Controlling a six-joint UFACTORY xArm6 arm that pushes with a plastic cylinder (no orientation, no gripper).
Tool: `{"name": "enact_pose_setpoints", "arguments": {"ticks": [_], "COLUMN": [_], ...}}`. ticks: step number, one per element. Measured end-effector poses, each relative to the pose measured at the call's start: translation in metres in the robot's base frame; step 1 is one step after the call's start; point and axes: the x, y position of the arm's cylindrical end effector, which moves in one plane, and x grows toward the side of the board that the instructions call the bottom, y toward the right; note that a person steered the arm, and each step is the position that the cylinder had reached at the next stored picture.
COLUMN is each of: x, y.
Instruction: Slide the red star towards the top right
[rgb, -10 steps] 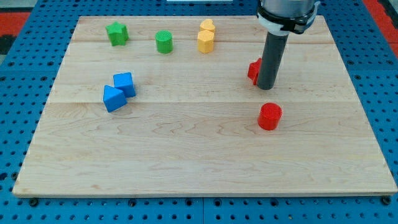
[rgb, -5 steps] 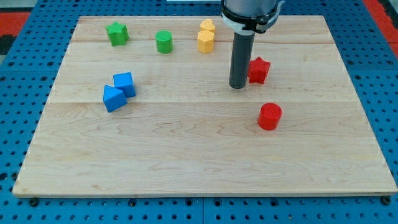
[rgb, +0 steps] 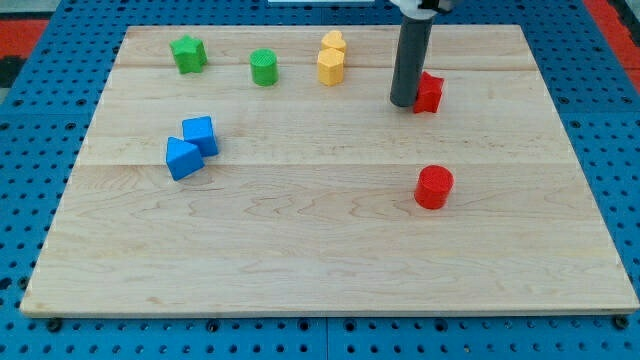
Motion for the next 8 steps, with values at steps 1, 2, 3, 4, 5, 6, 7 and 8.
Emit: {"name": "enact_pose_setpoints", "arguments": {"ticks": [1, 2, 3, 4, 5, 6, 7, 8], "x": [-0.011, -0.012, 0.001, 0.011, 0.011, 0.011, 0.009, 0.016], "y": [0.000, 0.002, 0.002, 0.002, 0.003, 0.014, 0.018, 0.024]}}
